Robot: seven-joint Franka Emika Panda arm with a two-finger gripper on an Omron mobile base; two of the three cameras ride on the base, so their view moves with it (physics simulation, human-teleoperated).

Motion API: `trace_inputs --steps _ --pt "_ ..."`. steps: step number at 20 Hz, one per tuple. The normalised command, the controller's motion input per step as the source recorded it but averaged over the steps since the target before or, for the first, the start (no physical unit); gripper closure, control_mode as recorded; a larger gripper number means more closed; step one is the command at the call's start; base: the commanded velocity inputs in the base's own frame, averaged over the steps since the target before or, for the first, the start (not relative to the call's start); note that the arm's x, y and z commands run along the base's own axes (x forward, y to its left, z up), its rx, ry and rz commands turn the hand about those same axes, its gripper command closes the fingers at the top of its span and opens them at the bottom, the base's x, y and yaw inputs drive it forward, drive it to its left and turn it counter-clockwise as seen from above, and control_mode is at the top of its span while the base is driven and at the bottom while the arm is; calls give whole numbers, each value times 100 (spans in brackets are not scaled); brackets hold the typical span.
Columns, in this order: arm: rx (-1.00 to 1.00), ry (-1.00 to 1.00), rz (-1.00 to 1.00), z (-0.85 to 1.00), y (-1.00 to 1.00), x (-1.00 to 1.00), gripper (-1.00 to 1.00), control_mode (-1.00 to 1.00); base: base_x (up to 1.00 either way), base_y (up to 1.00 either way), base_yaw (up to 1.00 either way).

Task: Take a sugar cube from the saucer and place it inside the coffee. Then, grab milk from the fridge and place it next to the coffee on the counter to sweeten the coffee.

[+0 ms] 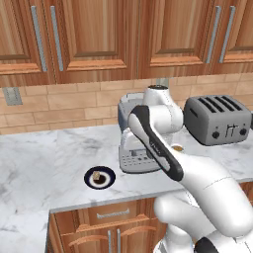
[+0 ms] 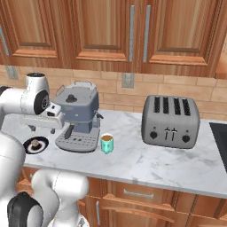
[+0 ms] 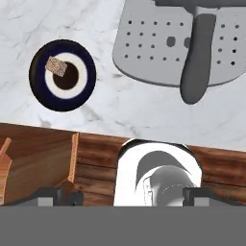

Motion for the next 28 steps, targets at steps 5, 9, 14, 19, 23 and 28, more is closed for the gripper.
trace_inputs --steps 5,9,14,19,23,28 --pt "0 15 -7 -47 100 47 -100 -100 0 0 0" --pt "-2 14 -8 -31 80 87 -100 -100 0 0 0" --pt "-1 17 0 -29 44 16 -100 -100 0 0 0" --pt "-8 5 0 -80 57 2 -100 -100 0 0 0" --pt "-3 -3 0 -50 47 19 -100 -100 0 0 0" --pt "0 -8 0 -33 16 25 -100 -100 0 0 0"
